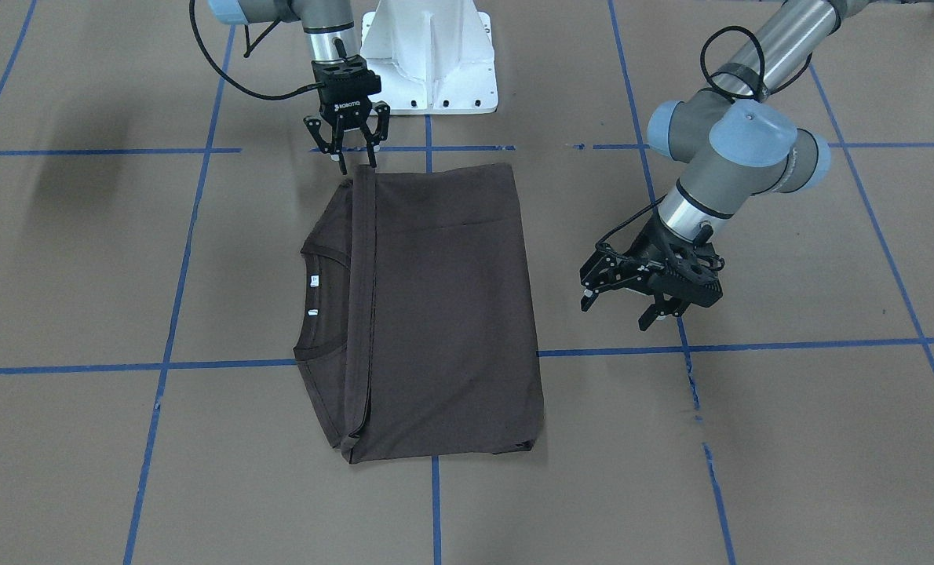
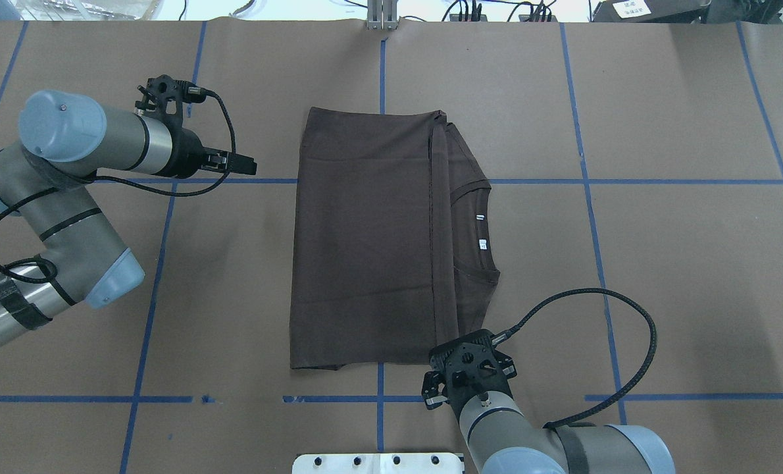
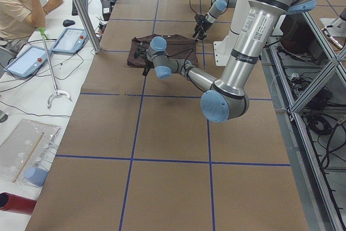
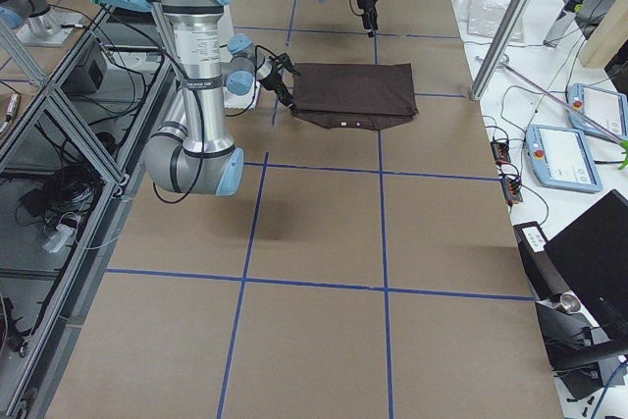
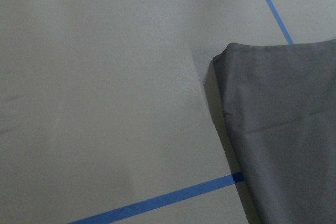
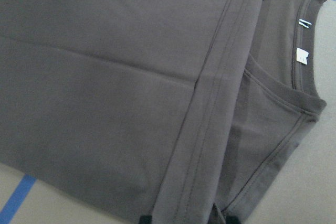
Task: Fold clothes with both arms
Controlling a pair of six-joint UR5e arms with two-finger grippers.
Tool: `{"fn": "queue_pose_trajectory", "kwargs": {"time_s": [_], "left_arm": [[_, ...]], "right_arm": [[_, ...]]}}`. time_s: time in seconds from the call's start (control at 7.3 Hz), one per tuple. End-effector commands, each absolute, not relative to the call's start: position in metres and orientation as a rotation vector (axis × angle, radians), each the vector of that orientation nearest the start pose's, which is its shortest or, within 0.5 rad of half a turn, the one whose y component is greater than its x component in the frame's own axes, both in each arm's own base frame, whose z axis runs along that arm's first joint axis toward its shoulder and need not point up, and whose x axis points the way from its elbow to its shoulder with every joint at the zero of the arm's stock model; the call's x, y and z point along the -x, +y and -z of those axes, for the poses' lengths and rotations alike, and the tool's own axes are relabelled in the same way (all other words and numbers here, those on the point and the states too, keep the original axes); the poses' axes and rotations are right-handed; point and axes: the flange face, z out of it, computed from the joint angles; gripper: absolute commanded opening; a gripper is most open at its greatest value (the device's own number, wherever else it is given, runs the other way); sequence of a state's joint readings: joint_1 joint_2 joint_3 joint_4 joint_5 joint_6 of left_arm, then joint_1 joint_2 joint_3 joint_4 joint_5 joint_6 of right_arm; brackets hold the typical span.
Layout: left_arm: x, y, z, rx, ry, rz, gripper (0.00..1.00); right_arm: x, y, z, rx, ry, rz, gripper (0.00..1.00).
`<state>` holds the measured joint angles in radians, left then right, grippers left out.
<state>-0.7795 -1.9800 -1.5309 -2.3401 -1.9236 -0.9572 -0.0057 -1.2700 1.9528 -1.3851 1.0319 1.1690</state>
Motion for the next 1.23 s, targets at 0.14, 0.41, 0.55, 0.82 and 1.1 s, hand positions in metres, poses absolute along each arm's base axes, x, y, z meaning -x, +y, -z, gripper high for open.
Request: {"fn": "queue_pose_trajectory", "kwargs": {"time_s": [0.14,0.41,0.55,0.82,1.1], "left_arm": [[-0.399,-0.534,-0.364,-0.478,1.06,-0.053,1.0],[-0.399,-0.533,-0.366,-0.475,1.058,-0.053,1.0],[-0.399,-0.533,-0.366,-0.475,1.058,-0.053,1.0],[-0.399,-0.533,-0.366,-0.475,1.058,-0.053,1.0],[-0.399,-0.533,-0.366,-0.475,1.058,-0.053,1.0]], "right_arm": [[0.569,-0.172,-0.309,-0.689,-0.698,0.173,0.55],[0.569,-0.173,-0.306,-0.703,-0.697,0.168,0.47],[0.568,-0.173,-0.301,-0.707,-0.705,0.164,0.28],[0.567,-0.176,-0.3,-0.725,-0.701,0.153,0.28],[0.566,-0.176,-0.297,-0.73,-0.708,0.147,0.28]]}}
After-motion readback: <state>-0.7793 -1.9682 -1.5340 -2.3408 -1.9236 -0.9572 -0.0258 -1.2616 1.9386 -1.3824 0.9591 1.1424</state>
